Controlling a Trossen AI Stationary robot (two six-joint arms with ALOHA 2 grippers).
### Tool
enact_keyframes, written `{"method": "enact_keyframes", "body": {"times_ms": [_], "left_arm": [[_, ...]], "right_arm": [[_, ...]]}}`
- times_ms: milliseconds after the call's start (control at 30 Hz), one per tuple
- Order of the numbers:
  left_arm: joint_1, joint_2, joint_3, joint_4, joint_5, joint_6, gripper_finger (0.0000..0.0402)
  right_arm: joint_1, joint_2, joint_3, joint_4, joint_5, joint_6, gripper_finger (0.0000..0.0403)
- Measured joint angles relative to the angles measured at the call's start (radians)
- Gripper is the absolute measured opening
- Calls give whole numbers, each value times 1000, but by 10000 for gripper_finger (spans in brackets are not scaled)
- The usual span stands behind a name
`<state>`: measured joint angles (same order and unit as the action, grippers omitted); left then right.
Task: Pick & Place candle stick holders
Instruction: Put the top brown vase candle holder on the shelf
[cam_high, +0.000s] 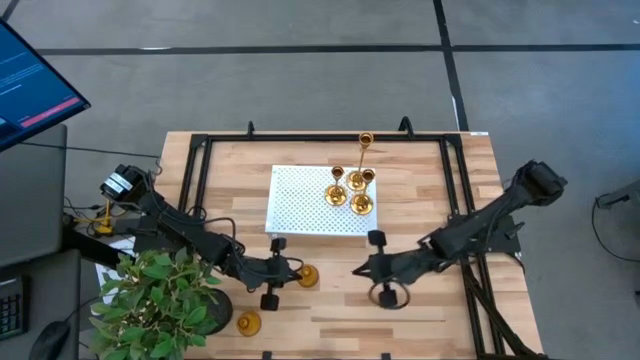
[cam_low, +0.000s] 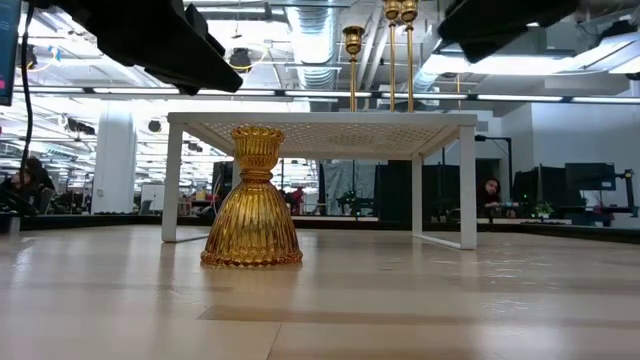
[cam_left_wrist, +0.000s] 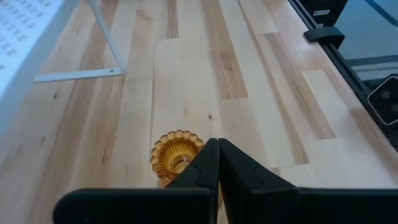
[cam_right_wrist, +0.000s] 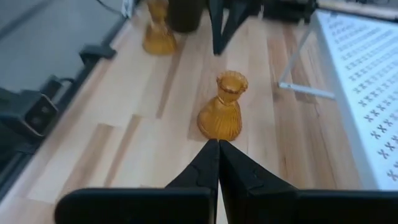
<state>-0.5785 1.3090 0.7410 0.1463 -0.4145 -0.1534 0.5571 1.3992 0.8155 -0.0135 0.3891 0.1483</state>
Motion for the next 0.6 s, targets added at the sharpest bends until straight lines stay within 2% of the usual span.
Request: {"method": "enact_keyframes", "body": {"times_ms": [267,600], "left_arm": [[0,0,0,0,-39,82,4],[3,1,0,4,-1,172,7]], "right_arm": [[3,-235,-201,197,-24,-58,0],[49,-440,-333,224,-28,-96,0]]}}
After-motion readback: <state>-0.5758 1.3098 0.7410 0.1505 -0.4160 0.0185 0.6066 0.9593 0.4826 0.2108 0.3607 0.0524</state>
